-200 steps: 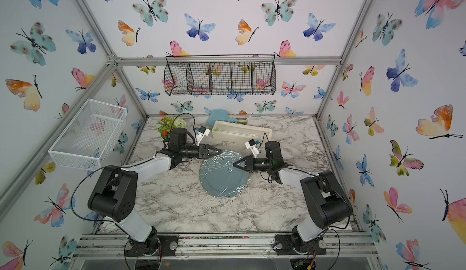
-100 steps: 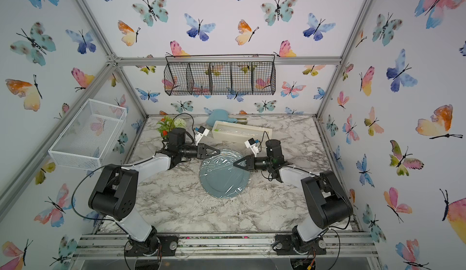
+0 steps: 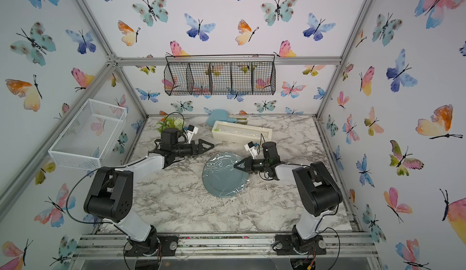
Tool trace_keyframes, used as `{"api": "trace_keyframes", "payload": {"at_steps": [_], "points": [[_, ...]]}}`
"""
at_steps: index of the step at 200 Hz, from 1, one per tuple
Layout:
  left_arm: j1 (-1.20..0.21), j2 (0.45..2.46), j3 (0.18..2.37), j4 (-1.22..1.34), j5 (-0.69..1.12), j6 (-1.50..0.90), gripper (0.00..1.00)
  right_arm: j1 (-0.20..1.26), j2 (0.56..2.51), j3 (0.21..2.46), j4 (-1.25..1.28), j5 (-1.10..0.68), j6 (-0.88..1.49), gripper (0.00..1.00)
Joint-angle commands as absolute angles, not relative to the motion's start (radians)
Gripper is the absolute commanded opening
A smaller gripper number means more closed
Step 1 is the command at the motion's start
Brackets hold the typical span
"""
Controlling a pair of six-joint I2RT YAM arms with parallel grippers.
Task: Wrap the plate with plastic wrap
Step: Place the plate at the center of the board.
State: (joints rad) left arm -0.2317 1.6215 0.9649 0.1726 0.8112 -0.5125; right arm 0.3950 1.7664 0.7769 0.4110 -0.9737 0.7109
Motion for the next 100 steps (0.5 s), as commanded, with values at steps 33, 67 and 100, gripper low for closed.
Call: {"api": "trace_keyframes", "payload": {"at_steps": [33, 67, 100], "points": [[-0.25, 1.383, 0.838, 0.122, 0.525, -0.492, 0.98, 0.385, 1.932, 0.937, 0.345, -0.861, 0.601, 0.02], [-0.27, 1.255, 0.749, 0.103, 0.366, -0.478, 0.98, 0.386, 1.978, 0.986, 0.185, -0.766, 0.509, 0.09], [-0.278, 1.149, 0.7, 0.095, 0.271, -0.45, 0.98, 0.379, 1.997, 0.99, 0.043, -0.648, 0.433, 0.35]]}}
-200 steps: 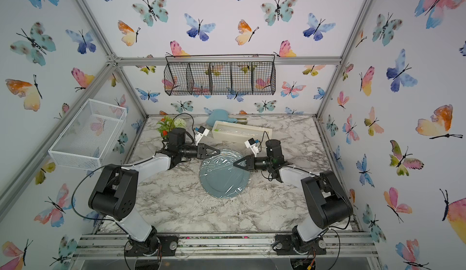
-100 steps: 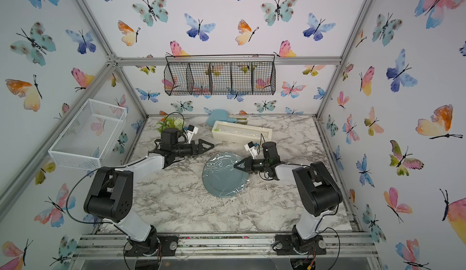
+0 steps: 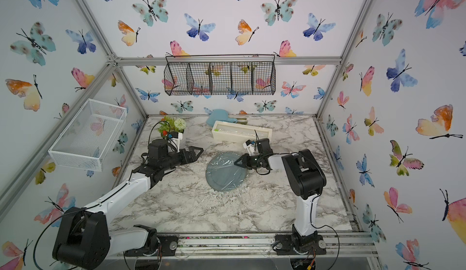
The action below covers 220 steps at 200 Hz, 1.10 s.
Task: Wrap the plate with plastic wrap
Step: Place the plate at the center of the board, then reset both arms
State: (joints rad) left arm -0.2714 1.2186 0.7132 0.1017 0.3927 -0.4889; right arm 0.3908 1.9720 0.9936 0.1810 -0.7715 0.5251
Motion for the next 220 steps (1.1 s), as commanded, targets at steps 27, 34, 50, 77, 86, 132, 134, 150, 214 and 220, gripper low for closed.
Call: {"api": "trace_keyframes", "payload": {"at_steps": [27, 34, 50, 77, 86, 132, 134, 150, 214, 220], "points": [[-0.281, 1.158, 0.723, 0.044, 0.288, -0.431, 0.98, 0.364, 1.971, 0.95, 0.022, -0.592, 0.426, 0.54], [-0.28, 1.162, 0.725, 0.032, 0.289, -0.429, 0.98, 0.358, 1.954, 0.939, 0.016, -0.571, 0.427, 0.62], [-0.282, 1.161, 0.727, 0.005, 0.254, -0.435, 0.98, 0.341, 1.897, 0.918, -0.024, -0.507, 0.424, 0.83], [-0.291, 1.128, 0.721, -0.032, 0.083, -0.417, 0.98, 0.294, 1.743, 0.896, -0.152, -0.374, 0.394, 0.98], [-0.29, 1.112, 0.712, -0.032, 0.008, -0.41, 0.98, 0.279, 1.686, 0.899, -0.205, -0.32, 0.374, 0.98], [-0.293, 1.061, 0.556, 0.179, -0.404, -0.139, 0.98, 0.272, 1.369, 0.899, -0.226, 0.18, 0.309, 0.99], [-0.293, 1.06, 0.542, 0.205, -0.419, -0.122, 0.98, 0.272, 1.356, 0.889, -0.207, 0.203, 0.305, 0.99], [-0.292, 1.066, 0.421, 0.419, -0.452, 0.04, 0.98, 0.269, 1.27, 0.741, 0.038, 0.323, 0.192, 0.98], [-0.286, 1.232, 0.113, 1.107, -0.456, 0.164, 0.98, 0.207, 1.393, 0.27, 0.974, 0.305, -0.041, 0.98], [-0.275, 1.238, 0.1, 1.153, -0.44, 0.163, 0.98, 0.202, 1.425, 0.268, 1.036, 0.304, -0.063, 0.98]]}}
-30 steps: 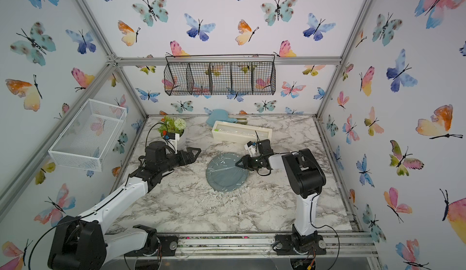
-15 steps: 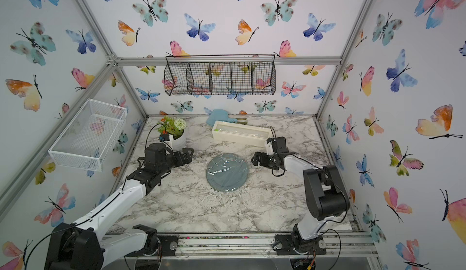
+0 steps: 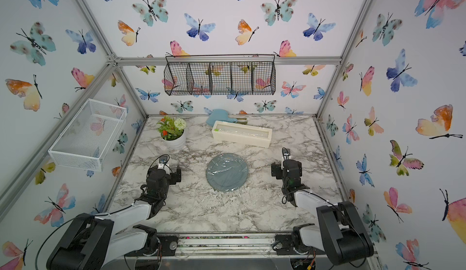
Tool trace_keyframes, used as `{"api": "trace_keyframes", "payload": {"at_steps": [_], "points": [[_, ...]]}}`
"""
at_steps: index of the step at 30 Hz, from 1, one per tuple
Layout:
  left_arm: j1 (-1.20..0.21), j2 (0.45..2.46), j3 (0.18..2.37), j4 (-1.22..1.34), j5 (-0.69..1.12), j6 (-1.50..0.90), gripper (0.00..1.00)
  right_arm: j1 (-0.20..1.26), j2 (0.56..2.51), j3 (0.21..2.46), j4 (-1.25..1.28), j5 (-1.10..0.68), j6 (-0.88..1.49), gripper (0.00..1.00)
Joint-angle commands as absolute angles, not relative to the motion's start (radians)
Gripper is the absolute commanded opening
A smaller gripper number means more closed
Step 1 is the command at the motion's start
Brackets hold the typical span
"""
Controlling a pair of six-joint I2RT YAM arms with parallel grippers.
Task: Wrap the plate with plastic wrap
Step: Reset both arms
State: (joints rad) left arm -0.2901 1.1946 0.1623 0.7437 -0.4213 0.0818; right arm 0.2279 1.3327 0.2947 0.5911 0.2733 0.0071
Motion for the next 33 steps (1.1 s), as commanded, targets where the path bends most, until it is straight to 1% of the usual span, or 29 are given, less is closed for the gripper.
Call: {"api": "trace_keyframes", "payload": {"at_steps": [1, 2, 4, 5, 7, 8, 11, 13, 14, 16, 19, 20, 22, 23, 24, 28, 33], "points": [[-0.273, 1.237, 0.098, 1.157, -0.438, 0.162, 0.98, 0.202, 1.428, 0.27, 1.039, 0.304, -0.066, 0.98], [-0.244, 1.236, 0.094, 1.169, -0.4, 0.149, 0.98, 0.2, 1.438, 0.275, 1.041, 0.297, -0.056, 0.98], [-0.161, 1.214, 0.105, 1.122, -0.305, 0.088, 0.98, 0.149, 1.488, 0.283, 1.077, 0.219, -0.007, 0.98], [-0.112, 1.2, 0.121, 1.066, -0.245, 0.051, 0.98, 0.143, 1.53, 0.276, 1.124, 0.233, 0.006, 0.98], [-0.06, 1.188, 0.157, 0.973, -0.17, 0.019, 0.98, 0.127, 1.598, 0.207, 1.341, 0.215, 0.012, 0.98], [-0.055, 1.186, 0.17, 0.938, -0.159, 0.019, 0.98, 0.124, 1.611, 0.188, 1.399, 0.213, 0.01, 0.98], [-0.054, 1.203, 0.189, 0.919, -0.111, 0.039, 0.98, 0.123, 1.555, 0.218, 1.227, 0.225, 0.025, 0.98], [-0.055, 1.2, 0.177, 0.948, -0.081, 0.024, 0.98, 0.123, 1.588, 0.25, 1.233, 0.245, 0.027, 0.98], [-0.055, 1.214, 0.144, 1.028, -0.068, 0.006, 0.98, 0.123, 1.591, 0.237, 1.258, 0.248, 0.024, 0.98], [-0.058, 1.299, 0.052, 1.264, -0.116, 0.003, 0.98, 0.124, 1.589, 0.239, 1.253, 0.247, 0.022, 0.98], [-0.058, 1.487, 0.022, 1.57, -0.113, 0.026, 0.98, 0.123, 1.577, 0.245, 1.215, 0.249, 0.027, 0.98], [-0.058, 1.466, 0.028, 1.523, -0.131, 0.02, 0.98, 0.123, 1.577, 0.247, 1.215, 0.249, 0.027, 0.98], [-0.055, 1.39, 0.083, 1.302, -0.241, -0.034, 0.98, 0.124, 1.579, 0.247, 1.218, 0.249, 0.027, 0.98], [-0.052, 1.377, 0.108, 1.223, -0.247, -0.054, 0.98, 0.123, 1.58, 0.246, 1.22, 0.249, 0.027, 0.98], [-0.048, 1.38, 0.13, 1.196, -0.235, -0.057, 0.98, 0.124, 1.578, 0.246, 1.22, 0.25, 0.026, 0.98], [-0.047, 1.45, 0.15, 1.261, -0.196, -0.024, 0.98, 0.123, 1.587, 0.259, 1.204, 0.246, 0.03, 0.98], [-0.045, 1.451, 0.153, 1.26, -0.166, -0.015, 0.98, 0.123, 1.58, 0.249, 1.216, 0.247, 0.026, 0.98]]}}
